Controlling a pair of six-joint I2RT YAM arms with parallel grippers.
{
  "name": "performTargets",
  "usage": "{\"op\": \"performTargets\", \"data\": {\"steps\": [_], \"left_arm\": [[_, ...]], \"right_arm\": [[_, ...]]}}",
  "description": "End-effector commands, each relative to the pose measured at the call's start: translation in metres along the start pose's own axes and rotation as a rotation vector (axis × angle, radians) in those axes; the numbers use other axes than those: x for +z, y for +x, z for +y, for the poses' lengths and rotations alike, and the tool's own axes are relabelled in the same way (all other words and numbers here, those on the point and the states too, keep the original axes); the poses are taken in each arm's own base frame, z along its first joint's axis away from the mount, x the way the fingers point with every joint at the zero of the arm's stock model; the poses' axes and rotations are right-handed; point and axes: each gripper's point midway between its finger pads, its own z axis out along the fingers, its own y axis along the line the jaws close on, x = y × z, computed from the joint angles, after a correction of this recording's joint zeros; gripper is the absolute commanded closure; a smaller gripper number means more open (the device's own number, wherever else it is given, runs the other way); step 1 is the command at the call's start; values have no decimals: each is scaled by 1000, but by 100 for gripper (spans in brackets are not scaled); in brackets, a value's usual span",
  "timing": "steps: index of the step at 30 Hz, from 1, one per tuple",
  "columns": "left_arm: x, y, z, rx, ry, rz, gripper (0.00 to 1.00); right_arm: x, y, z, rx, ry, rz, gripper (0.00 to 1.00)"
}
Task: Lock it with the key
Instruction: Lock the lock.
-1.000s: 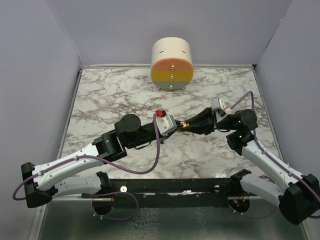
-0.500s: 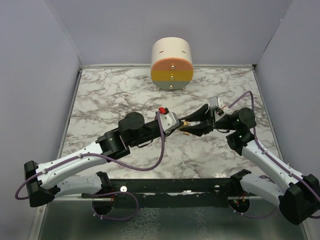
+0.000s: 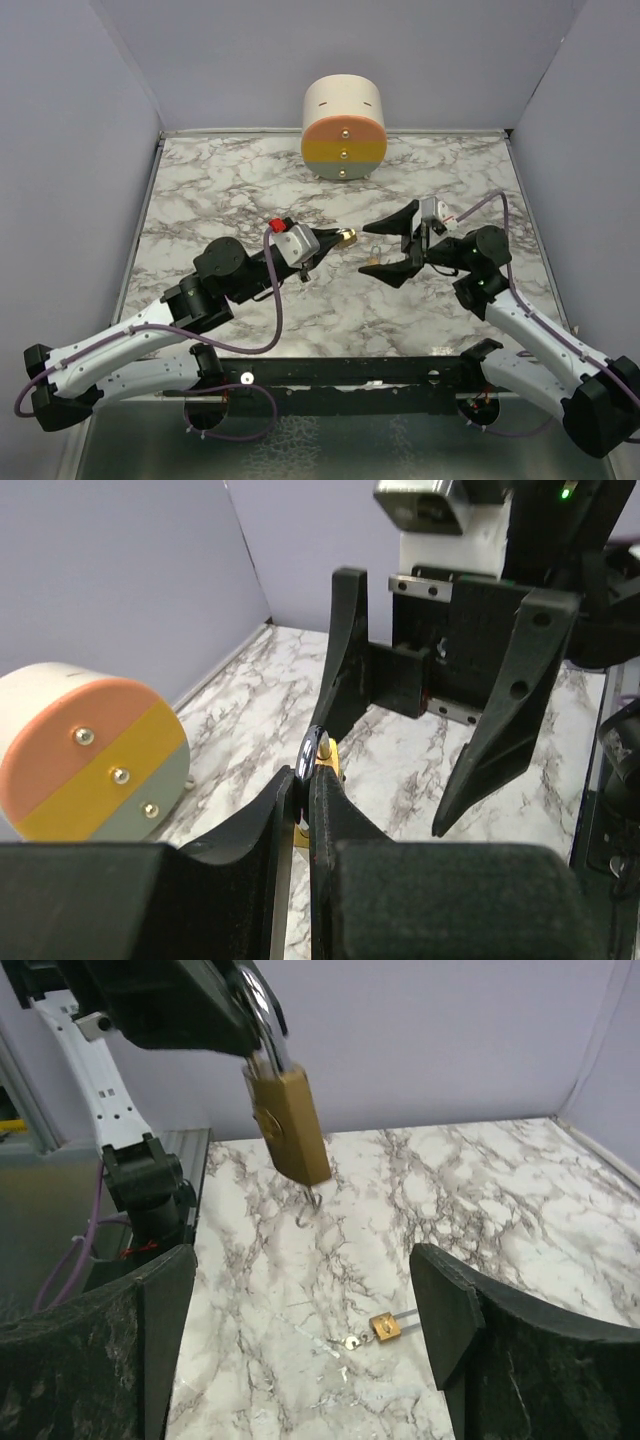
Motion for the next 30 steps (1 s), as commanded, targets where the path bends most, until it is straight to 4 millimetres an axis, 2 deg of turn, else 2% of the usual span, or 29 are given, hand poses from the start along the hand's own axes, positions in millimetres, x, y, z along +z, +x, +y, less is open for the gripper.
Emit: {"op": "performTargets", "data": {"steps": [1, 4, 6, 10, 11, 14, 17, 22, 30], "left_arm": [[-4, -36, 13, -21, -52, -136, 100], [-1, -37, 12, -36, -41, -144, 100], [1, -36, 17, -66, -37, -150, 100], [5, -25, 47, -148, -42, -138, 100], [6, -19, 61, -172, -55, -137, 100], [9, -14, 72, -227, -10, -153, 100], [14, -11, 72, -246, 23, -157, 100], [16, -17, 60, -270, 101, -171, 100], [9, -26, 51, -285, 146, -194, 100]], "right_arm": [[-1, 12, -16, 65, 101, -14, 17], [2, 10, -16, 84, 89, -51, 25], [4, 6, -18, 99, 91, -77, 26], [9, -1, -28, 110, 111, -117, 27], [10, -2, -31, 111, 120, -120, 27], [14, -5, -41, 101, 143, -130, 28], [19, -9, -46, 88, 134, -132, 32], [27, -11, -54, 78, 116, -142, 35], [35, -7, -48, 90, 27, -147, 39]]}}
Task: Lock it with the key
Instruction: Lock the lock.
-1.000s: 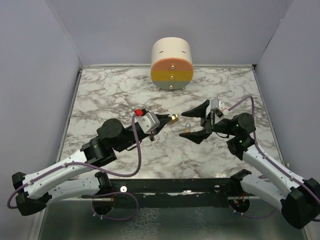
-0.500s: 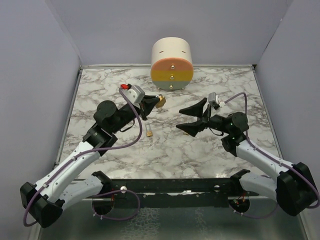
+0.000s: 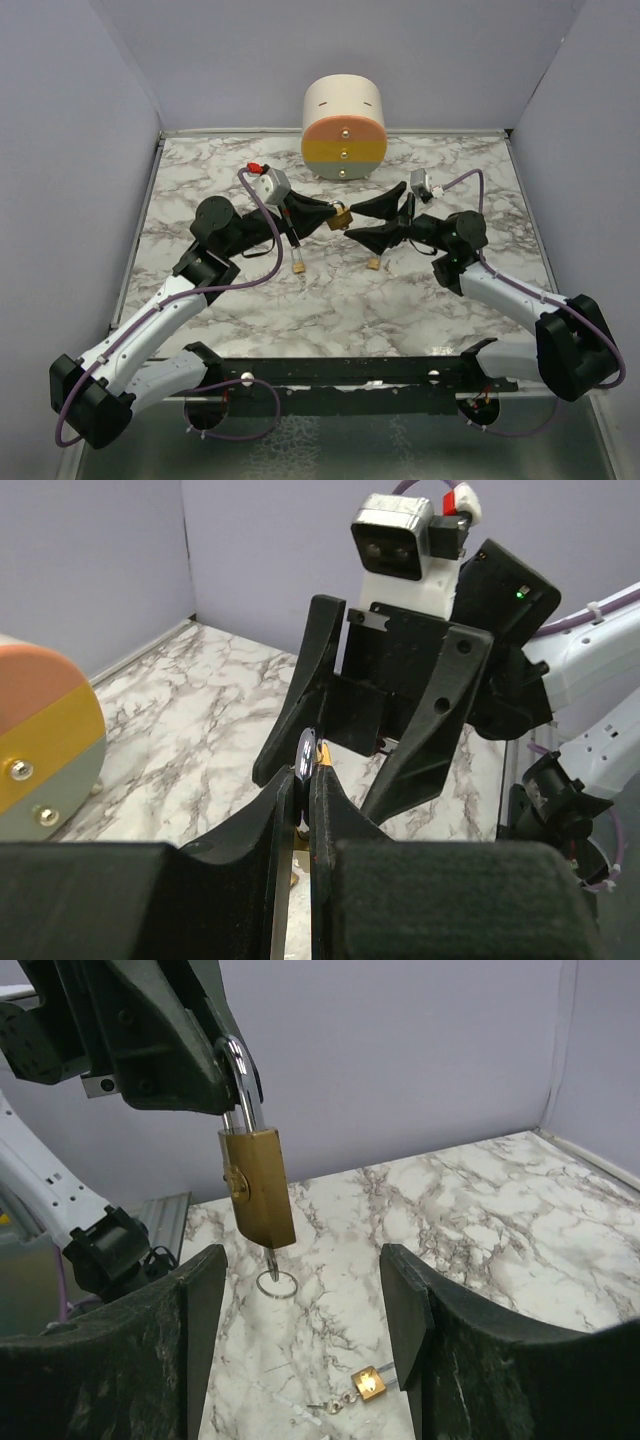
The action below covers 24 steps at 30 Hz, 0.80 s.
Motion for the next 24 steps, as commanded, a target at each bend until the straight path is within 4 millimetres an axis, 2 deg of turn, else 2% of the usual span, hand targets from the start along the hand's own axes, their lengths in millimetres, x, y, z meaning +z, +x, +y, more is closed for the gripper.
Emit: {"op": "performTargets", "data": {"steps": [1, 8, 14, 20, 22, 24], "left_arm": [[-5, -38, -21, 41, 81, -116, 100], [-3, -40, -21, 31, 89, -131, 100], [-1, -40, -21, 20, 95, -140, 100], [2, -37, -21, 10, 102, -136, 100], [2, -35, -20, 8, 101, -132, 100], [3, -33, -19, 5, 100, -128, 100]], "right_arm": [[5, -15, 14, -36, -92, -44, 41], [4, -10, 23, -38, -148, -25, 52], [5, -10, 22, -31, -151, -20, 71], [6, -11, 23, -26, -158, -22, 76], [7, -13, 23, -24, -163, -25, 76], [7, -14, 24, -21, -165, -26, 72]]}}
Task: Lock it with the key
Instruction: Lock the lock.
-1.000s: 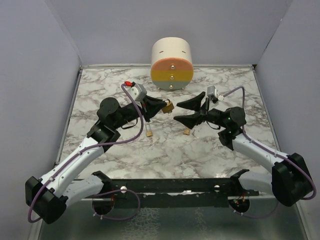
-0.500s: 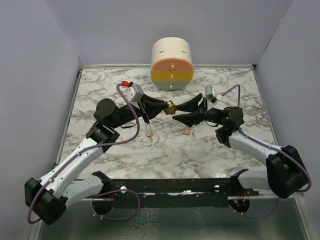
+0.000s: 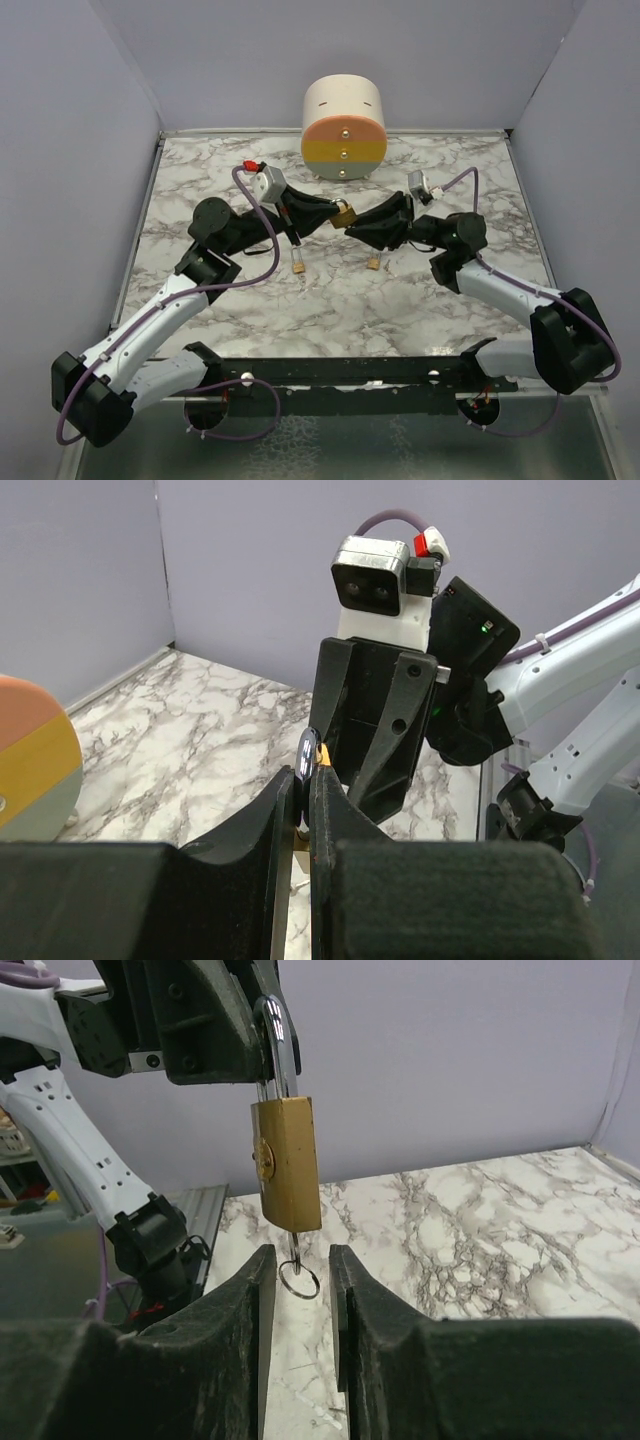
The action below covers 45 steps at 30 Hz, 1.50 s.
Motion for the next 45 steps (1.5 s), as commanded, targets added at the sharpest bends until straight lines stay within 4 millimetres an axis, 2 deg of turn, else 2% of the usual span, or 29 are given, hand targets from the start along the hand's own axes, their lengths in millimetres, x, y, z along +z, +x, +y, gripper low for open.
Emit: {"op": "performTargets", "data": {"steps": [1, 5, 7, 9, 10, 17, 25, 33, 37, 41, 45], "left_arm": [[1, -15, -7, 31, 42, -61, 100], [2, -13, -6, 28, 40, -58, 100], [2, -12, -6, 25, 39, -56, 100], [2, -13, -5, 27, 37, -62, 100], [2, -14, -5, 27, 36, -66, 100], [3, -24, -1, 49, 10, -105, 100], [-10, -57, 7, 142, -77, -288, 100], [-30, -89, -2, 188, -97, -465, 100], [-35, -98, -3, 207, -111, -503, 100], [-28, -87, 4, 187, -126, -450, 100], [-20, -47, 29, 130, -205, -304, 100]], "right_arm": [[6, -15, 6, -39, -45, -24, 71], [7, -18, 6, -45, -46, -28, 74], [8, -18, 6, -45, -51, -24, 83], [8, -17, 5, -38, -52, -18, 97], [8, -15, 5, -36, -53, -14, 98], [5, -7, 6, -25, -57, -2, 98], [-2, 13, 4, 11, -12, 38, 98], [-8, 35, -1, 31, 46, 84, 98], [-10, 45, -3, 41, 70, 106, 98], [-15, 54, -5, 55, 102, 123, 98], [-26, 57, -14, 33, 206, 132, 98]]}}
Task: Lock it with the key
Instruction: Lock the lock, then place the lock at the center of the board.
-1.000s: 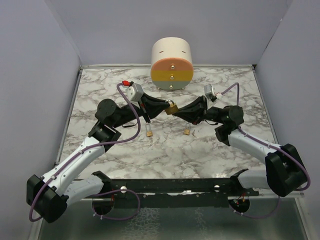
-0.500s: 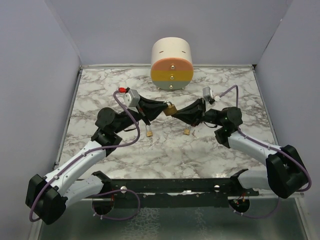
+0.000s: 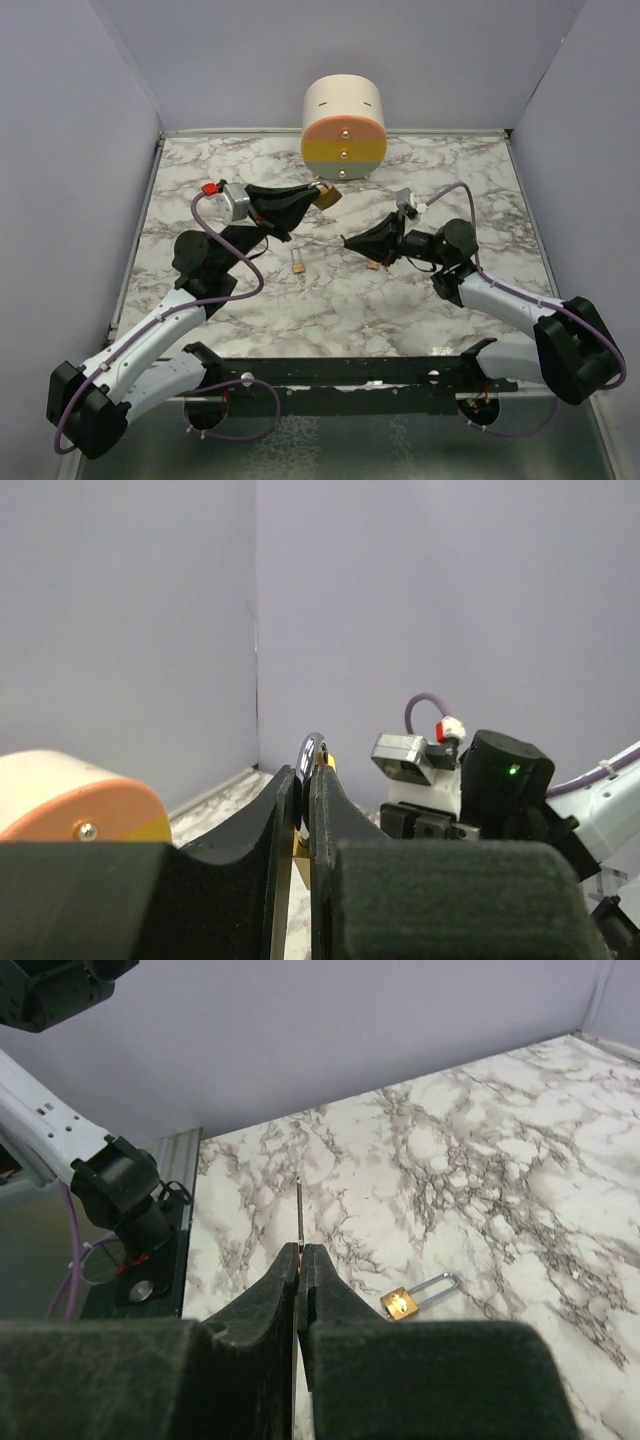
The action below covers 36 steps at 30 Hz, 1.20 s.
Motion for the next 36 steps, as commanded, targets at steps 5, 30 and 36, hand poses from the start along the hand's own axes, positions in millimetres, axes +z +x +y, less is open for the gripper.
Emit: {"op": "performTargets", "data": {"steps": [5, 30, 36], "left_arm": [[-26, 75, 44, -31, -225, 242, 100], [-91, 292, 65, -306, -301, 666, 100], [-99, 318, 68, -351, -311, 701, 100]], "right_arm": [[-27, 7, -36, -35, 327, 13, 98], [-25, 102, -86, 205, 514, 178, 98], [-16, 128, -92, 229, 526, 238, 98]]}}
